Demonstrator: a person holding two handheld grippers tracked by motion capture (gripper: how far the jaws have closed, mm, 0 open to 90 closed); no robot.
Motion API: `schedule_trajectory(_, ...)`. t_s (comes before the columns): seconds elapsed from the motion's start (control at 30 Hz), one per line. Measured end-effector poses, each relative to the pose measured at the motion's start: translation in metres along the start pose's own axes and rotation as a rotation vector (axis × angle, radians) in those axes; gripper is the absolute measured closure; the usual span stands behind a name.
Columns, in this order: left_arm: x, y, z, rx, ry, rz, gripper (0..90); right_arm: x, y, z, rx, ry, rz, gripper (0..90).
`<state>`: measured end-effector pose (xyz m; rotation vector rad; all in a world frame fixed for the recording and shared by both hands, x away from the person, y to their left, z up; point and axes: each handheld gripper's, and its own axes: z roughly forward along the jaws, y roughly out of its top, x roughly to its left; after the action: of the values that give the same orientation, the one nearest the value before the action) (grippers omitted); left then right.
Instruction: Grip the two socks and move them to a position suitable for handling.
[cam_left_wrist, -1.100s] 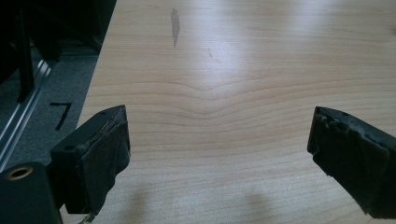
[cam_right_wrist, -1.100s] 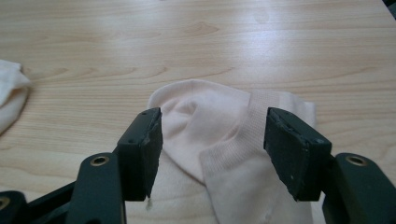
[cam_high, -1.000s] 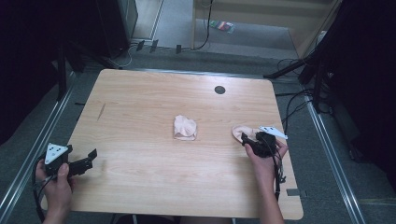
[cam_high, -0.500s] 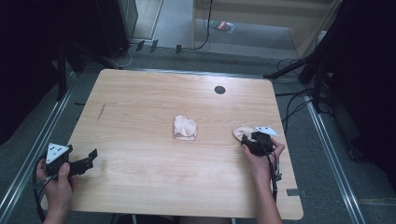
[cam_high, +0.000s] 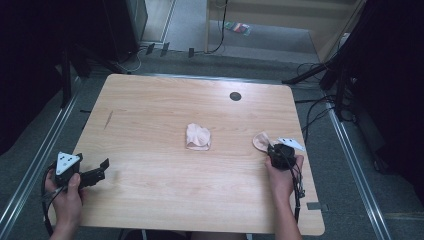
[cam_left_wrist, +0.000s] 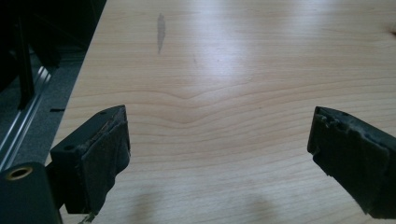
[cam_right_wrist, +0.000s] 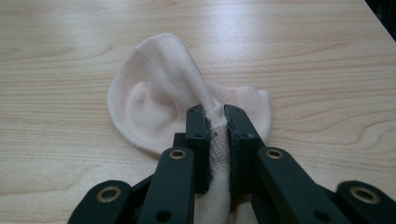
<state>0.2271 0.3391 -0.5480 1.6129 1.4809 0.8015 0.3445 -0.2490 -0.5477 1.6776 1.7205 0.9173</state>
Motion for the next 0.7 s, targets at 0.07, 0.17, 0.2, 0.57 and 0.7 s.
schedule_trajectory(0.07,-0.002,0.002,0.0,-0.004,-0.011,-0.023,6.4,0.003,-0.001,-0.003,-0.021,-0.007,-0.022,81.9)
schedule_trajectory(0.17,-0.004,0.004,0.0,-0.006,-0.024,-0.031,6.4,0.005,0.001,-0.006,-0.035,0.0,-0.023,81.9)
schedule_trajectory(0.2,-0.006,0.004,0.0,-0.006,-0.025,-0.027,6.4,0.006,0.003,-0.008,-0.046,0.011,-0.025,82.0)
schedule_trajectory(0.57,-0.03,0.008,-0.001,-0.016,-0.078,0.016,6.4,0.016,0.013,-0.04,-0.121,0.074,-0.016,82.1)
schedule_trajectory(0.7,-0.043,0.01,-0.001,-0.017,-0.119,0.015,6.4,0.02,0.016,-0.057,-0.145,0.098,-0.026,82.1)
